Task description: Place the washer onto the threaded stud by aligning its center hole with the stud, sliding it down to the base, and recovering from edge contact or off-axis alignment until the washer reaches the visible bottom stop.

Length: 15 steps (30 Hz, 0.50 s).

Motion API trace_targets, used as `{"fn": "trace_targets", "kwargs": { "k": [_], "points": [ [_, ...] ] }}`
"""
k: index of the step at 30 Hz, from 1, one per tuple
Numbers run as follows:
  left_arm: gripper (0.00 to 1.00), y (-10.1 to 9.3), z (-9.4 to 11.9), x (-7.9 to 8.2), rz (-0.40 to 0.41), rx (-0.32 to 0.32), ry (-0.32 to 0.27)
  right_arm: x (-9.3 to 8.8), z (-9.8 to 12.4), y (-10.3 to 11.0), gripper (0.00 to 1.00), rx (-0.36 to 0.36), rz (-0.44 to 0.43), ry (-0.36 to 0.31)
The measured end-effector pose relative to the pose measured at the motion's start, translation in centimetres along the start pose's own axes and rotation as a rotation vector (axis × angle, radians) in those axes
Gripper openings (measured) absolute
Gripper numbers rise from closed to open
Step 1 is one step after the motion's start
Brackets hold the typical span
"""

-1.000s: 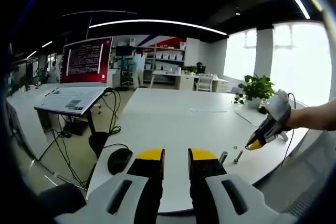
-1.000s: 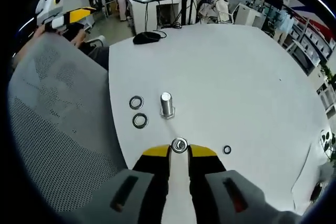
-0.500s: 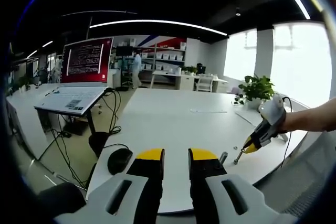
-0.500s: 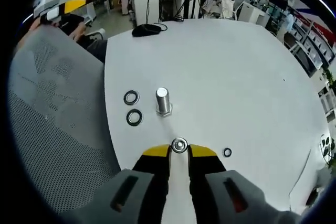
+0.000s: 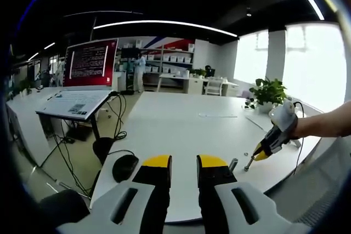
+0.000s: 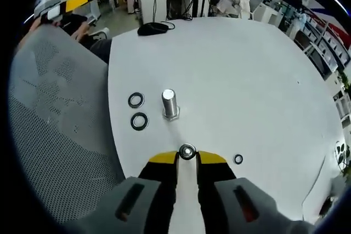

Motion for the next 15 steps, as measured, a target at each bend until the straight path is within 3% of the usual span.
{"fn": "trace_targets", "kwargs": {
  "k": [15],
  "points": [
    [0.16, -0.2, 0.0, -0.1, -0.006, -0.001, 0.011, -0.5, -1.3, 0.3, 0.14, 0.007, 0.021, 0.032]
  ]
}}
Point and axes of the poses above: the point that each gripper's makers call its tool centre point, and the gripper's own axes: z roughly backward along the fingers, y roughly to its left, x roughly out of its top, the point moved 7 cm from there along z, roughly backward along the fingers, and after that the axes turned 8 degrees about z, right-handed, at the moved point
